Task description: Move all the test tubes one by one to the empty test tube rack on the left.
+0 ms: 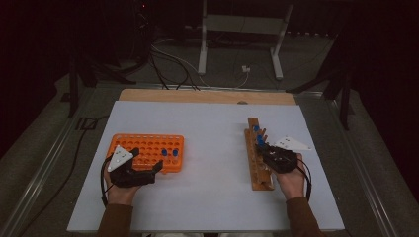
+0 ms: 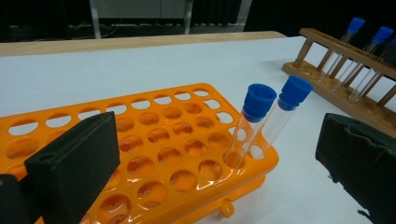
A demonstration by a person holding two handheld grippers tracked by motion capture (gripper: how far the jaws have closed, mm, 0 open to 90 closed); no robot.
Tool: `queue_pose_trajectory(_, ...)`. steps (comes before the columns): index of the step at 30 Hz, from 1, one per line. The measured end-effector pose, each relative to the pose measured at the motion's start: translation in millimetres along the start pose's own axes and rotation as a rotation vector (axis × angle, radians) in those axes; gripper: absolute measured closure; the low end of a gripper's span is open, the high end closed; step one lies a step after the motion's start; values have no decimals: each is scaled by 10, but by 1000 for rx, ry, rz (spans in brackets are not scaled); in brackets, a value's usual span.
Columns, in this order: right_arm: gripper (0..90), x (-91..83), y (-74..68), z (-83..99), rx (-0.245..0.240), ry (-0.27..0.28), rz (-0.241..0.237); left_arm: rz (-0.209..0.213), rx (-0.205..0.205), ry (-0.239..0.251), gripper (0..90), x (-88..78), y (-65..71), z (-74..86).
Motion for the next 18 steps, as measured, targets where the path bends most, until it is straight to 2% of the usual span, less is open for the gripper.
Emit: queue_pose_trajectory(18, 767, -172, -6, -156, 23, 51, -7, 20, -1, 4, 7, -10, 18, -17)
Point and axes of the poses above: each handheld gripper's, and its own axes: x roughly forward along the jaws, z roughly out of its underside, y roughly to its right, the point moved 4 cm from there along x, roughly forward along the jaws, and after that the axes turned 5 degrees about x, right-handed, at the moved point
